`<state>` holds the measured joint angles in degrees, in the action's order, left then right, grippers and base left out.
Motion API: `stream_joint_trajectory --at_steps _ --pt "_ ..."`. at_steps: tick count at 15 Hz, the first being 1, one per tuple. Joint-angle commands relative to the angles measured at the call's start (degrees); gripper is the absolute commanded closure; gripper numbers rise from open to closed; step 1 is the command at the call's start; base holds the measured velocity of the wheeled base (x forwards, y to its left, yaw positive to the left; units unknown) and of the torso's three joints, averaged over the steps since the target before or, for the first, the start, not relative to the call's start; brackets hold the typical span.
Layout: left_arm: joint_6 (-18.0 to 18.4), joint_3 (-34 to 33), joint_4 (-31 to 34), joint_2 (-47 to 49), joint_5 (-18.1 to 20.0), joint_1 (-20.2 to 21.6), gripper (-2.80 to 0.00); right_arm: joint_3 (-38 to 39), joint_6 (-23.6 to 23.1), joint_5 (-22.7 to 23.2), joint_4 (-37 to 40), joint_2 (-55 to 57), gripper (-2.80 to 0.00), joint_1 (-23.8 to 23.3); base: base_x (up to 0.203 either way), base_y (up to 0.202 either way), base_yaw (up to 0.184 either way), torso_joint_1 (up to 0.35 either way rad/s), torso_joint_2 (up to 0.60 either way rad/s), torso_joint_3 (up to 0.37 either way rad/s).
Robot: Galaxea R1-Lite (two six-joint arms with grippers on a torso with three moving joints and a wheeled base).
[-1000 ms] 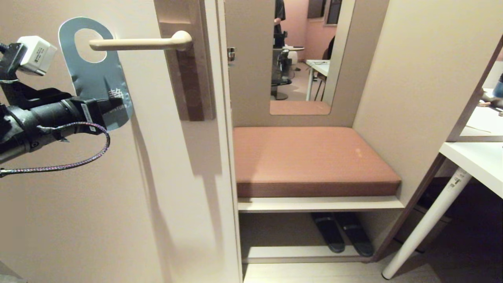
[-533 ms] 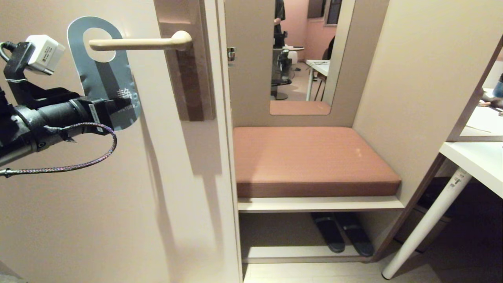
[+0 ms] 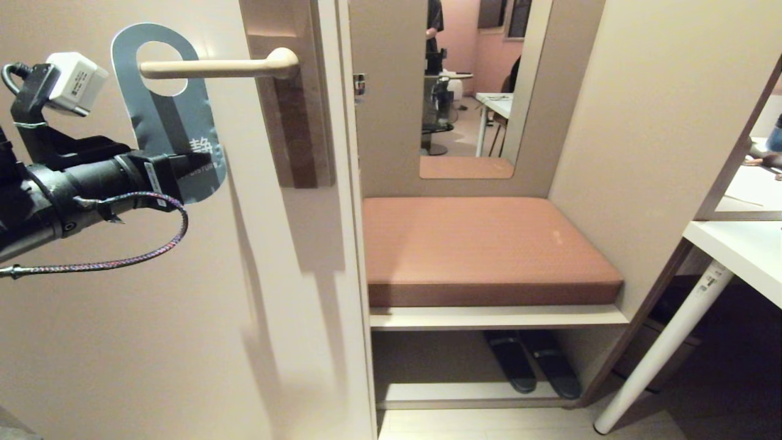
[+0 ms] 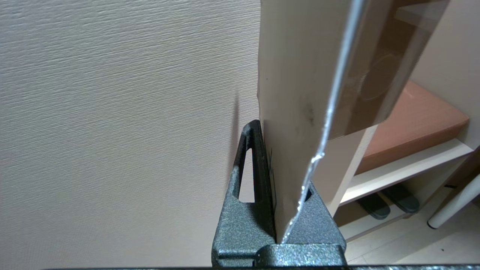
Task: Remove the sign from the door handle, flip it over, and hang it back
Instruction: Hang the sign back with the other side facing out
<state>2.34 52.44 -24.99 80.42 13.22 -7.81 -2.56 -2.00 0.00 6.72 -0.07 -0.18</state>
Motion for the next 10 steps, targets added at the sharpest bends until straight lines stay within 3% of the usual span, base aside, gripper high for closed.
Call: stream_joint_trajectory --at_steps 1,10 --pt "0.03 0.03 -0.15 -0.65 -1.58 -1.53 0.00 0.01 -0.02 -0.09 0.05 0.07 0.00 0.01 0.000 0.000 0.000 0.000 0.00 0.000" --pt "-0.05 -1.73 0.09 -2.97 -9.71 -8.28 0.00 0.01 -0.02 -0.06 0.05 0.07 0.00 -0.06 0.000 0.000 0.000 0.000 0.00 0.000"
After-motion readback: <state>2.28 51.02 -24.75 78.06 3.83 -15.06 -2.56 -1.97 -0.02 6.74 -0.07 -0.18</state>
